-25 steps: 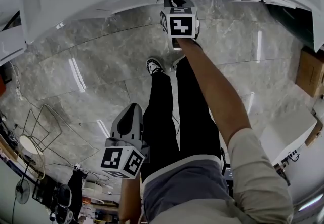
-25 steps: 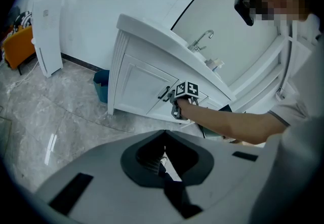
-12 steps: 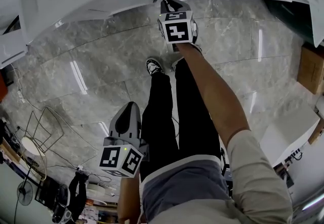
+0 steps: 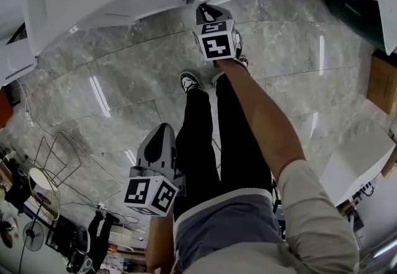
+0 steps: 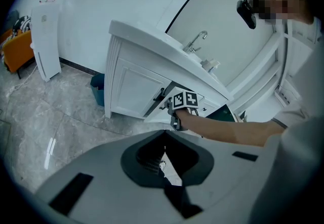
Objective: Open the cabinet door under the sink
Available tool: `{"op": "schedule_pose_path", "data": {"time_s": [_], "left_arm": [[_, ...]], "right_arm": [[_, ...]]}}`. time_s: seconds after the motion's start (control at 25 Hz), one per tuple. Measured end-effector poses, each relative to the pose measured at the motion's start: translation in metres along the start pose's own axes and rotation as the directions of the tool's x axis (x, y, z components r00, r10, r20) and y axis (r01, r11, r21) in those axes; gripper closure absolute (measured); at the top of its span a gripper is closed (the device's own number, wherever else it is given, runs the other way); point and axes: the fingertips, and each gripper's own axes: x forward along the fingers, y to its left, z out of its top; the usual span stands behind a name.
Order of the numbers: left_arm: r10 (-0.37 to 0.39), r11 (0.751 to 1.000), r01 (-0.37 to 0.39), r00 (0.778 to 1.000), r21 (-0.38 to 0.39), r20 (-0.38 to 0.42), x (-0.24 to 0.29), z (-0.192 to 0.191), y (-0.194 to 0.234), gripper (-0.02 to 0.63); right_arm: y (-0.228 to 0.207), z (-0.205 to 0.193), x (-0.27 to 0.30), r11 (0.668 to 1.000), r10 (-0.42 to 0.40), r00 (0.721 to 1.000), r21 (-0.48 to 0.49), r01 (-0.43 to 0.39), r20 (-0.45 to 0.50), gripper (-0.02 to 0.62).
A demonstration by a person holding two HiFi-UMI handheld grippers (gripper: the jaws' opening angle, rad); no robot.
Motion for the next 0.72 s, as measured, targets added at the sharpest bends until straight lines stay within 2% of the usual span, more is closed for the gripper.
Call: {"op": "schedule_pose_path", "data": {"time_s": [0.72], "left_arm": [[-0.018,0.999,0.019,1.0,0.028,-0.017,0.003,0.002,-0.016,0.607]], "right_arm": [[0.0,-0.023,-0.017,0.999,0.034,0.999,-0.04,-0.035,-0.024,0.538]]}}
